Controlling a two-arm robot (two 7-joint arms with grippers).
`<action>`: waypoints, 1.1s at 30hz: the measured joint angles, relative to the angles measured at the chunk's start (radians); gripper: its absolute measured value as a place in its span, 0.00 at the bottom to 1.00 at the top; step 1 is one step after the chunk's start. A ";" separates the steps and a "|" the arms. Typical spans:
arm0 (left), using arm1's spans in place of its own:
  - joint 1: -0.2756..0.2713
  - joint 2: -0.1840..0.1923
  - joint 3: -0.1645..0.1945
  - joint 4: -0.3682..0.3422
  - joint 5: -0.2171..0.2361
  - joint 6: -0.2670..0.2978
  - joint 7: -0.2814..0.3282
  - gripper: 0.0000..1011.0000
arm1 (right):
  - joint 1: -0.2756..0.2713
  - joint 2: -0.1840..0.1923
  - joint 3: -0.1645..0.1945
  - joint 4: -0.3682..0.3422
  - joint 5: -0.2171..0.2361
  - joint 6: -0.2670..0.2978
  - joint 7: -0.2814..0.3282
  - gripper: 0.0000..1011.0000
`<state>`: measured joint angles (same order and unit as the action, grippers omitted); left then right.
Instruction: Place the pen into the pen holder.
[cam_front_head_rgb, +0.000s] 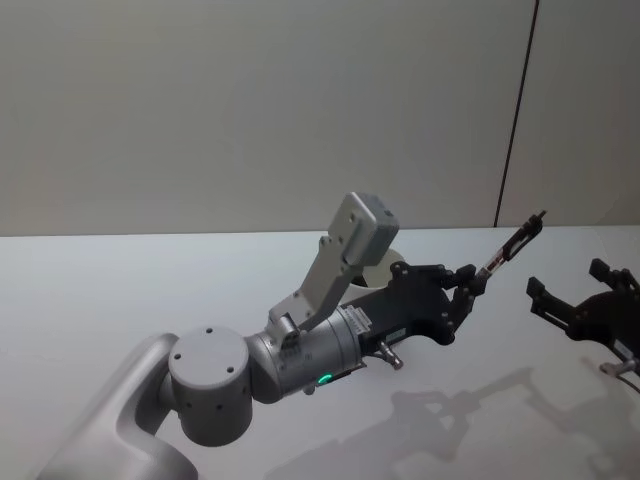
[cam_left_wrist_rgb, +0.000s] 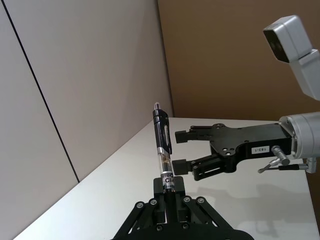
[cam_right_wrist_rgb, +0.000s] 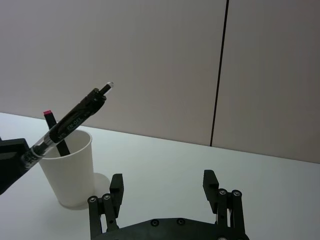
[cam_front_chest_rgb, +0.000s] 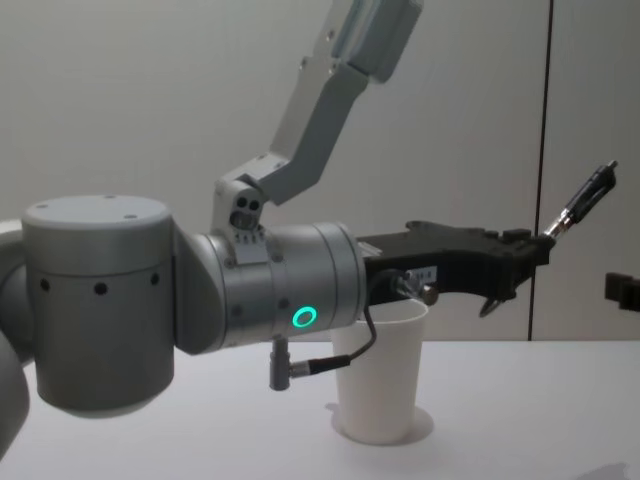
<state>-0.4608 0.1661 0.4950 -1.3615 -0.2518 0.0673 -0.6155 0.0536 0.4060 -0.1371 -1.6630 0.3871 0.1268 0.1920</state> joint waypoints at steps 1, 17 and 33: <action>0.000 0.000 0.000 0.000 0.000 0.000 0.000 0.12 | -0.003 0.002 0.001 -0.001 0.004 -0.003 0.003 0.99; 0.000 0.000 0.000 0.000 0.000 0.000 0.000 0.12 | -0.057 0.031 0.037 -0.011 0.150 -0.080 0.070 0.99; 0.000 0.000 0.000 0.000 0.000 0.000 0.000 0.12 | -0.085 0.053 0.068 0.032 0.357 -0.132 0.238 0.99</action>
<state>-0.4608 0.1661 0.4950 -1.3615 -0.2518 0.0671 -0.6156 -0.0315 0.4590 -0.0693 -1.6307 0.7441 -0.0054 0.4296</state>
